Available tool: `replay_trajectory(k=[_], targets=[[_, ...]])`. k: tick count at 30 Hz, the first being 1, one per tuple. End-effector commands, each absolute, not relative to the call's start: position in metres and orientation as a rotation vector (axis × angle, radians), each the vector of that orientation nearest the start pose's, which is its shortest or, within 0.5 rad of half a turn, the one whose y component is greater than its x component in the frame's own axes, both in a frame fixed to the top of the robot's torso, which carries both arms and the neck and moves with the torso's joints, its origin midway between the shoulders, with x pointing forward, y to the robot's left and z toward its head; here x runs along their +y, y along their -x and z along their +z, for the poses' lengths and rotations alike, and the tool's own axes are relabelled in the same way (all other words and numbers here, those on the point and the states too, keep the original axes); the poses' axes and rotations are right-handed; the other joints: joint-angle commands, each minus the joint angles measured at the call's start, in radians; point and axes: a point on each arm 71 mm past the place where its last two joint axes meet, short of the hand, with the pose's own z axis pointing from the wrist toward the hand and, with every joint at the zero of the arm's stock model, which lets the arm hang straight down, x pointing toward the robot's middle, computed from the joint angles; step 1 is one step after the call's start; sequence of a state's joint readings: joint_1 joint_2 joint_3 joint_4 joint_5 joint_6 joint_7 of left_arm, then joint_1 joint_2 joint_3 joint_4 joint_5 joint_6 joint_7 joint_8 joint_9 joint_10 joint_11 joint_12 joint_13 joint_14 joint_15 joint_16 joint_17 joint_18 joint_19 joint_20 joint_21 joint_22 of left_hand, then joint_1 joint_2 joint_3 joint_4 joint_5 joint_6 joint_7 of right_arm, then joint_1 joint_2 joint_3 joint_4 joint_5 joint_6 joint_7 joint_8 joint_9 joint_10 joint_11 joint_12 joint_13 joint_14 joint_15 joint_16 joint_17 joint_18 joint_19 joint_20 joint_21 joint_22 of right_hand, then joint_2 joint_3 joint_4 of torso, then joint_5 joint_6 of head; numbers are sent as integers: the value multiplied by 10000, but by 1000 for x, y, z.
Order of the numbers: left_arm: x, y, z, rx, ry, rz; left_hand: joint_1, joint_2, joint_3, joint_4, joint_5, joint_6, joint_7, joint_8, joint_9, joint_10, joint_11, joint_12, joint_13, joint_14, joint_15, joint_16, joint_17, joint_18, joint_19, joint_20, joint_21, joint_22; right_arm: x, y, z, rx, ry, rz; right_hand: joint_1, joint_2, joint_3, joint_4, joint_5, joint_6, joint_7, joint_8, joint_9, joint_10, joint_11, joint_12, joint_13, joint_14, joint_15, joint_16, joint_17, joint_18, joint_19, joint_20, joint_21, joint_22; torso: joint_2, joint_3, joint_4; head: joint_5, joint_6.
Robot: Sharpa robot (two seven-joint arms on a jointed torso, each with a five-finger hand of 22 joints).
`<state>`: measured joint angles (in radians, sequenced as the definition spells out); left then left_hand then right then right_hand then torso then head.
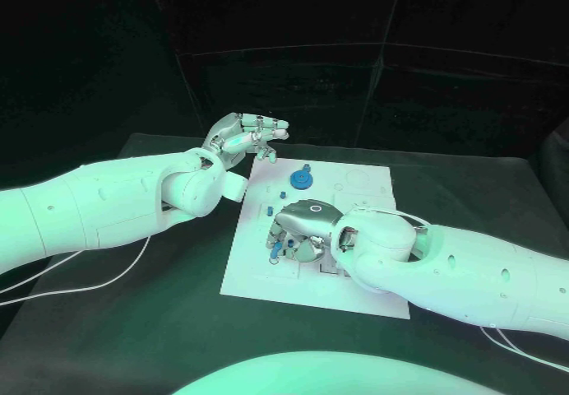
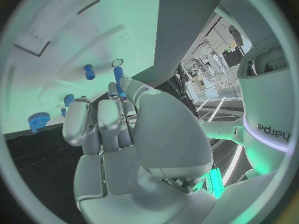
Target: Assemble the parts on the task board
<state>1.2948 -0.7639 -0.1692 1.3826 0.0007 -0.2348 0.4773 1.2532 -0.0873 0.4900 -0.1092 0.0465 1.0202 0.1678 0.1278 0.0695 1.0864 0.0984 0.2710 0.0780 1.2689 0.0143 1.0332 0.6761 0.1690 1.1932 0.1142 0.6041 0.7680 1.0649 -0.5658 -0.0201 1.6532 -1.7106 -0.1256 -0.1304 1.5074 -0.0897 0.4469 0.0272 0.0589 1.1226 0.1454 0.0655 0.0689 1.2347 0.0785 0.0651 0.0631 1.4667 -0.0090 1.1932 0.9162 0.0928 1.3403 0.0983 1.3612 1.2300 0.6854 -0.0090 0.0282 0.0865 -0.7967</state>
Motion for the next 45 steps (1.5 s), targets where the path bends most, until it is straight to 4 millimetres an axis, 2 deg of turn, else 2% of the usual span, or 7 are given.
replay_trajectory(k=[1, 22, 27, 31, 32, 36, 45], targets=[[208, -516, -177, 14191, 9859, -15752, 15, 86, -70, 6, 39, -22, 61, 54, -15, -35, 24, 69, 14, -79, 8, -46, -25, 139, -36, 10, -40, -26, -24, -397, -220, 17279, 6457, 9206, -67, -2, 67, -3, 45, -10, 34, -7, -2, 27, -10, -12, 19, 37, 25, 19, -14, -106, -15, 26, 3, -14, -4, 0, 9, 16, 16], [208, -516, -178, 14227, 9866, -15764, 15, 86, -70, 6, 39, -22, 61, 54, -15, -35, 24, 69, 14, -79, 8, -46, -25, 139, -36, 10, -40, -26, -20, -394, -229, 17300, 6791, 8864, -161, -56, 123, -47, 52, -52, 45, -16, -5, -18, 3, -24, 15, 30, 38, 30, -12, -101, -40, 37, -7, -30, -5, -6, 3, 41, -4], [207, -516, -178, 14249, 9866, -15784, 15, 86, -70, 6, 39, -22, 61, 54, -15, -35, 24, 69, 14, -79, 8, -46, -25, 139, -36, 10, -40, -26, -18, -394, -228, 17110, 6724, 8776, -413, -206, 209, -95, 134, -255, 88, -42, -28, -214, 55, -41, 2, -2, 84, 4, -86, -82, -118, 74, -55, -104, -1, -7, -3, 34, -1], [207, -516, -178, 14262, 9868, -15792, 15, 86, -70, 6, 39, -22, 61, 54, -15, -35, 24, 69, 14, -79, 8, -46, -25, 139, -36, 10, -40, -26, -16, -393, -229, 17073, 6732, 8778, -812, -521, 146, -58, 412, -896, 248, -60, -63, -795, 209, -36, -20, -126, 221, -248, -494, 10, -439, 174, -345, -536, -2, -7, 7, 23, -3], [207, -516, -178, 14263, 9869, -15790, 15, 86, -70, 6, 39, -22, 61, 54, -15, -35, 24, 69, 14, -79, 8, -46, -25, 139, -36, 10, -40, -26, -16, -393, -230, 17073, 6724, 8802, -914, -639, 100, -66, 455, -1278, 367, -59, -62, -1100, 316, -10, -14, -172, 303, -352, -658, 55, -615, 242, -517, -786, -7, -10, 5, 21, -6], [207, -516, -178, 14269, 9870, -15793, 15, 86, -70, 6, 39, -22, 61, 54, -15, -35, 24, 69, 14, -79, 8, -46, -25, 139, -36, 10, -40, -26, -17, -393, -230, 16991, 6602, 8925, -1182, -851, -286, -87, 571, -1973, 528, -48, -56, -1916, 515, 0, -8, -339, 433, -733, -1251, 216, -1066, 386, -1010, -1472, -11, -10, 9, 28, -8], [208, -516, -178, 14281, 9881, -15787, 3, 88, -97, 14, 39, -29, 67, 53, -16, -50, 30, 78, 12, -88, 13, -55, -52, 138, -34, 13, -56, -39, -21, -392, -227, 16472, 6042, 9410, -1381, -723, -1498, -93, 1090, -2421, 567, -2, -14, -2511, 561, 374, 42, -494, 478, -1310, -2089, 361, -1380, 448, -1618, -2235, -4, -7, 1, 24, -2]])
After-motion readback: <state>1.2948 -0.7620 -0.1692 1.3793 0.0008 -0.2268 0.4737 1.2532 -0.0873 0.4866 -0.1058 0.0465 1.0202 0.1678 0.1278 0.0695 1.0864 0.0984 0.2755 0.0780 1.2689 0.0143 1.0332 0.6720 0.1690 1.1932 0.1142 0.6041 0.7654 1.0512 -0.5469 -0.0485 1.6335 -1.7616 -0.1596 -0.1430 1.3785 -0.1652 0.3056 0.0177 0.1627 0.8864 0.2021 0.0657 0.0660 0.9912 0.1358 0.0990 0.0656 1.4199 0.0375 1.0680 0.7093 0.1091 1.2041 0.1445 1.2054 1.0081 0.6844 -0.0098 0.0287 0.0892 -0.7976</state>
